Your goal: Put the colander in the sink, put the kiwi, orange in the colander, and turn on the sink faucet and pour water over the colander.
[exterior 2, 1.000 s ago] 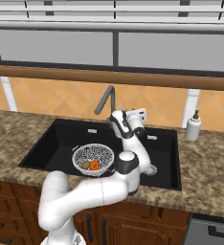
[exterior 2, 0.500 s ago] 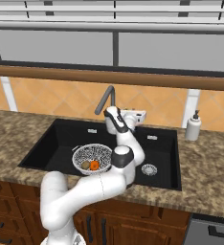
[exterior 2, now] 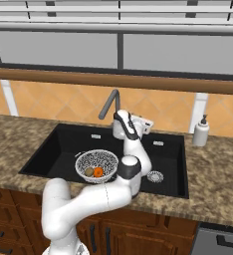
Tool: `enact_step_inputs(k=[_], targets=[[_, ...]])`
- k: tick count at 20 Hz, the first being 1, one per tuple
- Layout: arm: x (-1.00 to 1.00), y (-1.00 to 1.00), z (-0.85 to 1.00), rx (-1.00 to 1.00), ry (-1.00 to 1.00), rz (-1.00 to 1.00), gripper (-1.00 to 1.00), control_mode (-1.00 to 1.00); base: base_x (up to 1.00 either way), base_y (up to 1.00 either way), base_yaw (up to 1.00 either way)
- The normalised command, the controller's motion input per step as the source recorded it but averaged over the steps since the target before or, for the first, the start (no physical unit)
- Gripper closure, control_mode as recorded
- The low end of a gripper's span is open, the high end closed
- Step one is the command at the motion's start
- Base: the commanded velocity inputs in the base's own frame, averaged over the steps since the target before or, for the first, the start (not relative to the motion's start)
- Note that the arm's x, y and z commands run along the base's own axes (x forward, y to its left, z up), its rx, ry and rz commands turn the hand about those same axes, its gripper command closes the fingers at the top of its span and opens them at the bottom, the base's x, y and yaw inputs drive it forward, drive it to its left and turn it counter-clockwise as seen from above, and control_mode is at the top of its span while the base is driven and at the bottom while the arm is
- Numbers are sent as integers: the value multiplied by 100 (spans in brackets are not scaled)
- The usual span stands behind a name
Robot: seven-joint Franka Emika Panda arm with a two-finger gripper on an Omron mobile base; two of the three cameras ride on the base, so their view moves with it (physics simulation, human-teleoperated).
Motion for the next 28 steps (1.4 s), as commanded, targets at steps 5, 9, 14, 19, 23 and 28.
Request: enact_step_inputs(k=[5, 9, 14, 19, 23, 28], targets=[[9, -100, 28, 39, 4, -2, 100, -100, 0, 0, 0], [36, -100, 8, 43, 16, -1, 100, -100, 0, 0, 0], [43, -100, 3, 39, 20, -4, 100, -100, 0, 0, 0], [50, -100, -10, 26, 28, -9, 100, -100, 0, 0, 0], [39, -100, -24, 22, 28, -9, 100, -100, 0, 0, 0], [13, -100, -24, 25, 19, -4, 100, -100, 0, 0, 0]])
